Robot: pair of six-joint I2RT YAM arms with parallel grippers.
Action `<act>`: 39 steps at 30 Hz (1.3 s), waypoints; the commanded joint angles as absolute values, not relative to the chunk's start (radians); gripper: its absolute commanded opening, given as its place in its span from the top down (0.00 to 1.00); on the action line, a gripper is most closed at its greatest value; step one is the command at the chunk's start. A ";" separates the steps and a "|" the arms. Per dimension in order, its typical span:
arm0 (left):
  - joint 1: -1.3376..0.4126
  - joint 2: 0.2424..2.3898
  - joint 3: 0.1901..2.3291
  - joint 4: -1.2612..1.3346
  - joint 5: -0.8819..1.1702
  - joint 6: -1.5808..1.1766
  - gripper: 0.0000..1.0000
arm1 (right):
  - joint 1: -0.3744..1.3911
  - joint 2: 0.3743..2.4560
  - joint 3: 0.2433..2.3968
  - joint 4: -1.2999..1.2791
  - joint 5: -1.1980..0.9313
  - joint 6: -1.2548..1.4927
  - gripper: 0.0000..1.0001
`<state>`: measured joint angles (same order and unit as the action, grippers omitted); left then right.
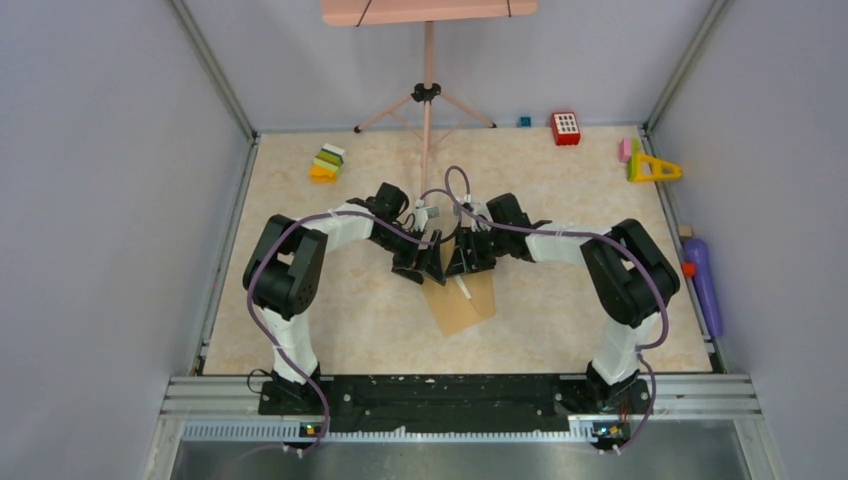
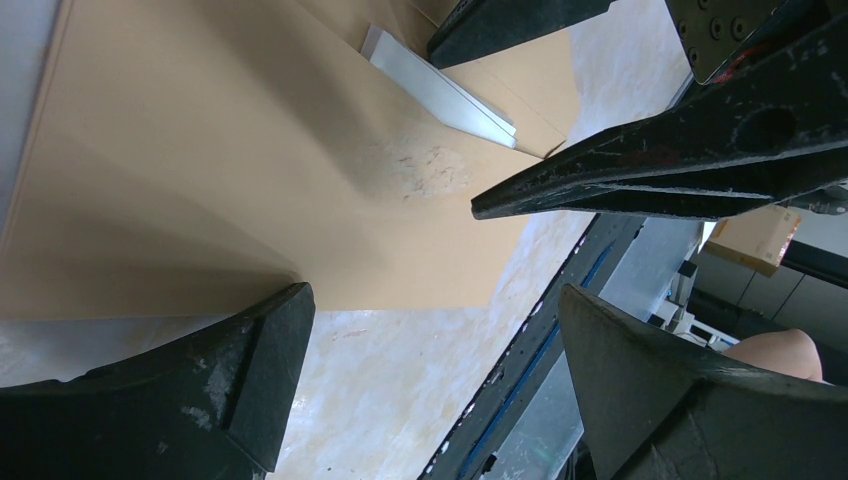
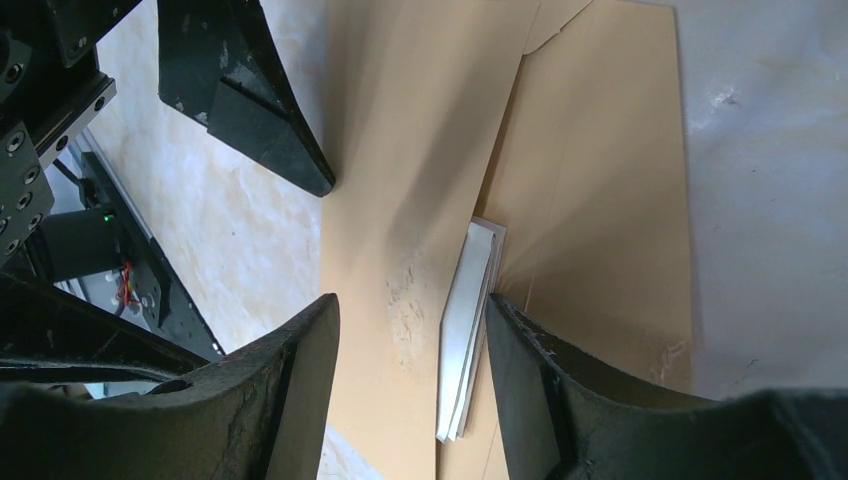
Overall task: Place the letter into the envelope and seal it
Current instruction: Place the letter in the envelope.
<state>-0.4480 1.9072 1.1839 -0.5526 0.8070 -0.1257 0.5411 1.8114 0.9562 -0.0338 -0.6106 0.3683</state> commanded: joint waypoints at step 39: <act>-0.463 1.927 1.177 -0.519 0.772 -0.088 0.02 | 0.558 1.848 0.950 0.085 -0.631 0.388 0.42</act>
